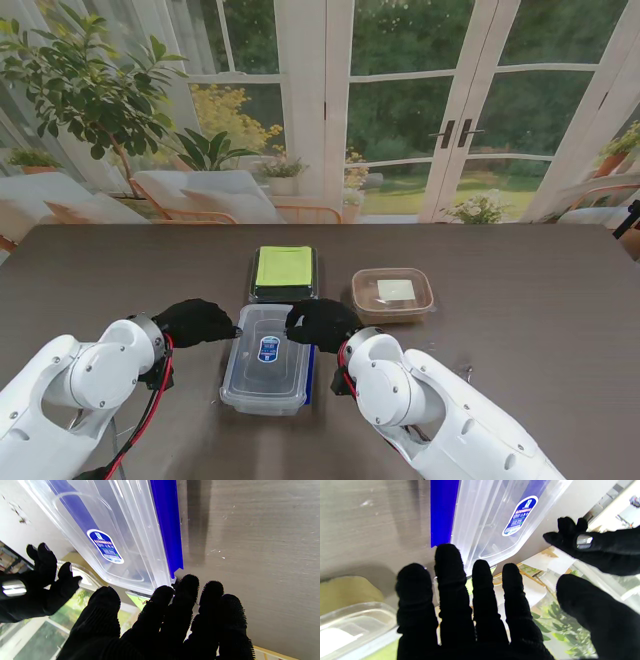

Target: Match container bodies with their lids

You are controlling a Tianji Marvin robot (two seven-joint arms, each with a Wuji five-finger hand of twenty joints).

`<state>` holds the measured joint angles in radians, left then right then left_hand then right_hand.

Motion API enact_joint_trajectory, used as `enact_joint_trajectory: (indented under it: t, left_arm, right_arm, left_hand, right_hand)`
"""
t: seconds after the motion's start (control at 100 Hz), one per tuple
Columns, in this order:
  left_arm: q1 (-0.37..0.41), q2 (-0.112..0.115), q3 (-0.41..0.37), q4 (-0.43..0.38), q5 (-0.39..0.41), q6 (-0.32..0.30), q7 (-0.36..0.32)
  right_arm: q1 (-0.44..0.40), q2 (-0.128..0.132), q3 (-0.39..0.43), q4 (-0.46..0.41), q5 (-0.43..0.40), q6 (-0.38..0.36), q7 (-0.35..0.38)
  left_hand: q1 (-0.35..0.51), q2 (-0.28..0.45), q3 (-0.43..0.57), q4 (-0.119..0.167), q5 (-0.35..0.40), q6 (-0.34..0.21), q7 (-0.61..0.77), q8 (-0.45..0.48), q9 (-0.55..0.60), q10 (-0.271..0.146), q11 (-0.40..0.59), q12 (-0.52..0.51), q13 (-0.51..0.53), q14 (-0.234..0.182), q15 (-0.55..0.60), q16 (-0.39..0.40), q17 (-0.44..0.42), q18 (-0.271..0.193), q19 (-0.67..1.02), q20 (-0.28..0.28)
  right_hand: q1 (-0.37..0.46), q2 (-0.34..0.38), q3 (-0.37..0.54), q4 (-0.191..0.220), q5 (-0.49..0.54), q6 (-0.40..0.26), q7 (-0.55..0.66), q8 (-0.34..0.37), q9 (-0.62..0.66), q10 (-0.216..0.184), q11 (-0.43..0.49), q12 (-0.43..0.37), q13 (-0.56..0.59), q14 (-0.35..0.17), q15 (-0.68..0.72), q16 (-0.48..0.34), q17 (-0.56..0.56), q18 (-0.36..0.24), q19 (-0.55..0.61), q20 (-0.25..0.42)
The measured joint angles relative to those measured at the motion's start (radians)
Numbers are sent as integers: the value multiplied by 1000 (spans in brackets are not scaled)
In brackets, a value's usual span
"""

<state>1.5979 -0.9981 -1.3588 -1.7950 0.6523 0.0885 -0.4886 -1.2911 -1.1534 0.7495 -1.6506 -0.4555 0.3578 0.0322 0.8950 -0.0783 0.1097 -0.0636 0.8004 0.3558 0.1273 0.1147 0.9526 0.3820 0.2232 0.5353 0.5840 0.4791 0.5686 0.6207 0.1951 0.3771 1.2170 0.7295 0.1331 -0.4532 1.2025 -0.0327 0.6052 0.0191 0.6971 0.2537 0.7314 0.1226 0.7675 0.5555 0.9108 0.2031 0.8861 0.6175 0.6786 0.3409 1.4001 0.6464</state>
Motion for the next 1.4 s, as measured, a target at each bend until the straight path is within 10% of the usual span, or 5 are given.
enact_joint_trajectory:
  t: [0.54,0.99,1.14,1.4]
  left_arm:
    - [31,-43,11,152,-32,-4,215]
    - [-108,-49,77,351,-102,-60,228]
    - [-136,-49,98,380,-122,-68,218]
    - [-189,-49,138,435,-158,-67,209]
  right_arm:
    - [69,1,-161,23,-241,-20,-44]
    - [183,-19,-284,150,-278,-15,-43]
    - [206,-33,-300,195,-265,-20,-51]
    - [225,-50,-312,235,-237,-36,-78]
  left_hand:
    - [0,0,26,0,1,0,0,0,0,0,-5,0,-7,0,-12,0,-23,0,0,-2]
    - [-14,-1,63,0,-26,-8,-21,-2,-28,6,-25,0,-20,0,-25,0,-61,0,-15,-2]
    - [-18,-1,75,0,-39,-108,-32,-12,-53,10,-27,0,-39,0,-26,0,-70,0,-27,-2]
    - [-12,-1,125,3,-49,-94,-46,-21,-56,16,26,92,-39,3,94,96,-59,-1,14,49]
  right_hand:
    - [0,-143,-167,-69,-267,-12,82,29,-347,-53,1,-62,-397,-99,-270,-156,-1,-115,-267,-12]
    - [-1,-157,-186,-80,-420,-13,77,10,-509,-61,-41,-113,-569,-151,-421,-246,-62,-189,-475,-95]
    - [-1,-157,-186,-80,-418,-13,71,3,-520,-61,-42,-123,-602,-169,-405,-240,-76,-190,-479,-95]
    - [-1,-157,-186,-80,-417,-13,72,3,-519,-67,-42,-124,-608,-205,-355,-231,-61,-140,-479,-90]
